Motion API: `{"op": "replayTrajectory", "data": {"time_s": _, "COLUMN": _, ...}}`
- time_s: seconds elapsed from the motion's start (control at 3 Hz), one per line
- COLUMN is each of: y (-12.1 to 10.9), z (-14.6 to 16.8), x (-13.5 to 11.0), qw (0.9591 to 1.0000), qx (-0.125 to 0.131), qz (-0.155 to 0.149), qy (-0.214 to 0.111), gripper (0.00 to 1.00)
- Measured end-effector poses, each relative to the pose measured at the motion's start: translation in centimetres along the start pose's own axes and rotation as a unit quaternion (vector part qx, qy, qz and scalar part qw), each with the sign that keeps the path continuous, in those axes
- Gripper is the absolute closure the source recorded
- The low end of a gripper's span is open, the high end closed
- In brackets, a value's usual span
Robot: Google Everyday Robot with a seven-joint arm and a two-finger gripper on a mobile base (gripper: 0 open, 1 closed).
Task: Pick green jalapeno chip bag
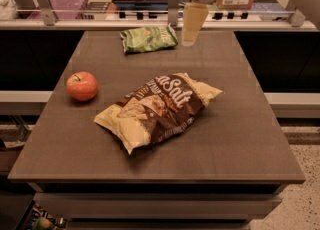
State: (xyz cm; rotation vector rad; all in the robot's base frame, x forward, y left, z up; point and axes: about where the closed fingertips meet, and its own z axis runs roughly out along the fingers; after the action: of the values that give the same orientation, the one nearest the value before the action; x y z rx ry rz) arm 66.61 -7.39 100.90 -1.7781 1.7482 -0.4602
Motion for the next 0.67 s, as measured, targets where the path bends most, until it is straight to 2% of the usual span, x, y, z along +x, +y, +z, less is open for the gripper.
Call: {"op": "replayTrajectory", "data": {"time_s": 0.67, "y": -3.3, "z": 6.2, "x": -0.4, "qw": 0.9984, "qx": -0.047, "qz": -0.019, "qy": -0.023, "gripper": 0.0}}
